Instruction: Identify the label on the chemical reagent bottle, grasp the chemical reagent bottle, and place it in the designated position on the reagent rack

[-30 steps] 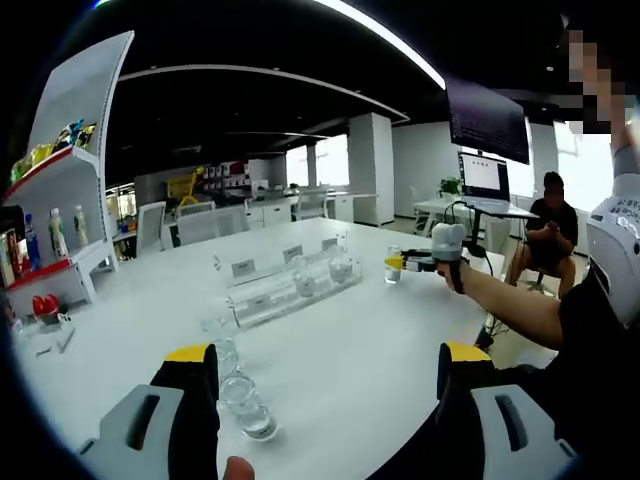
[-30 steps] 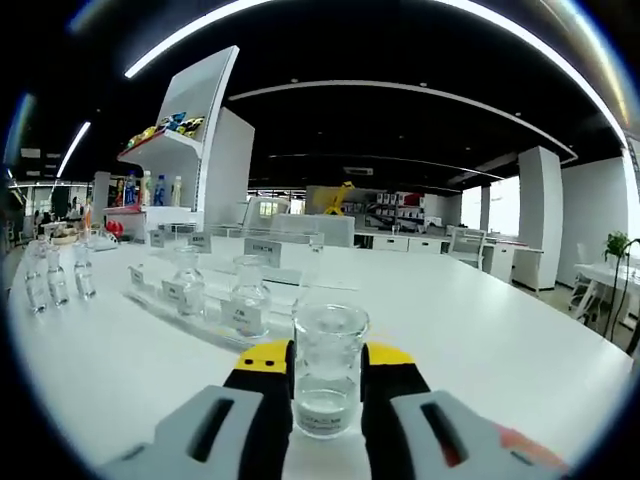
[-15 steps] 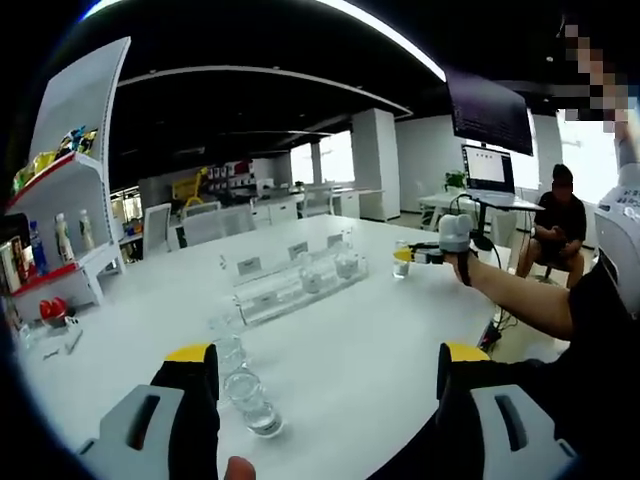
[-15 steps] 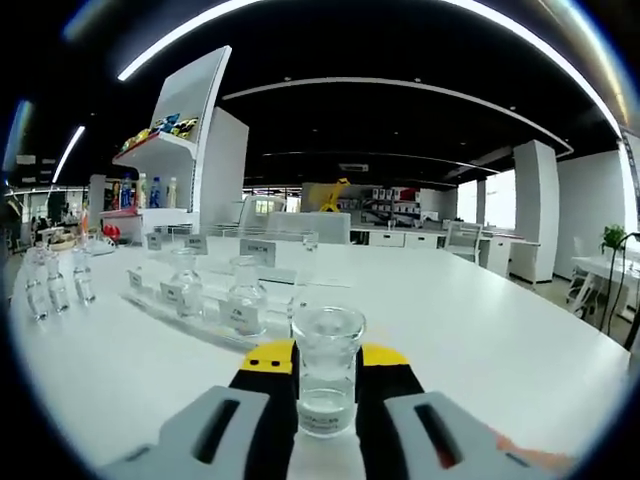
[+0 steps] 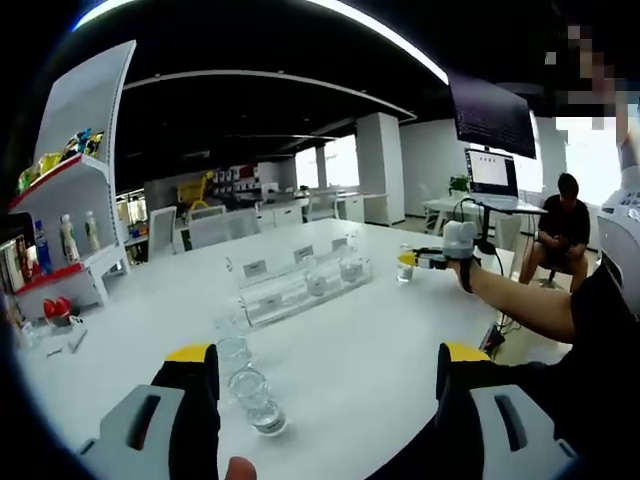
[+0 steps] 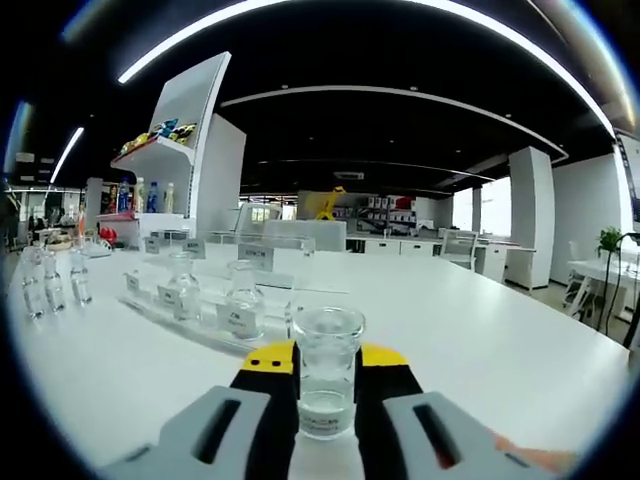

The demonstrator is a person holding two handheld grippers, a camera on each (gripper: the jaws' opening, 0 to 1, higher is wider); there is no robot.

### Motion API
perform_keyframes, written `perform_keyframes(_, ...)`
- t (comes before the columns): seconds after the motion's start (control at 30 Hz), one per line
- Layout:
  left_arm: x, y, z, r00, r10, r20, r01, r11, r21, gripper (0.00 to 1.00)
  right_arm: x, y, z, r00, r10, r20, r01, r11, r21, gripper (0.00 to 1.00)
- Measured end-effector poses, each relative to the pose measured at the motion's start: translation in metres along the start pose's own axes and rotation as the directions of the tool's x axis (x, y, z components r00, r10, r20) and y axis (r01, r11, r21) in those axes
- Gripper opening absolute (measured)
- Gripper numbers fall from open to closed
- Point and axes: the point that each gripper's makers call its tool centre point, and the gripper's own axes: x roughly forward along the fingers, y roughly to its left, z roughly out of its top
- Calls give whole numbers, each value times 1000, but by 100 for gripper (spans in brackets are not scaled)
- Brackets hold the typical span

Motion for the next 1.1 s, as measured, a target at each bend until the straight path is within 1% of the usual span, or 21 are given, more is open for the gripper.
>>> perform_keyframes(0.1, -2, 0, -3, 1000, 4, -5, -4, 1000, 5, 89, 0, 0, 0, 1000, -8, 8, 8, 1000, -1, 17)
perform_keyframes(0.27, -1, 8, -9, 1000, 20, -18, -20, 1000, -9, 89, 0, 1, 1, 1000, -9, 10, 9, 1000, -2, 17)
perform_keyframes(0.43, 3, 9, -8, 1000, 18, -19, -19, 1000, -9, 89, 0, 1, 0, 1000, -13, 10, 13, 1000, -7, 18)
perform_keyframes(0.53, 4, 8, -8, 1000, 13, -17, -13, 1000, -9, 89, -1, 4, 1, 1000, -21, 20, 22, 999, -33, 19)
perform_keyframes(0.67, 4, 8, -10, 1000, 14, -25, -14, 1000, -7, 89, -1, 1, 2, 999, -33, 21, 34, 999, -29, 19)
perform_keyframes(0.77, 2, 12, -12, 999, 25, -33, -26, 1000, -9, 89, 1, -2, 1, 999, -37, 24, 38, 999, -17, 20)
perform_keyframes(0.9, 0, 11, -10, 999, 25, -23, -25, 1000, -10, 89, 2, -5, 3, 999, -40, 32, 41, 999, -31, 21)
perform_keyframes(1.1, -1, 11, -7, 999, 26, -22, -26, 1000, 0, 89, 0, -2, 4, 999, -35, -2, 35, 999, -22, 19)
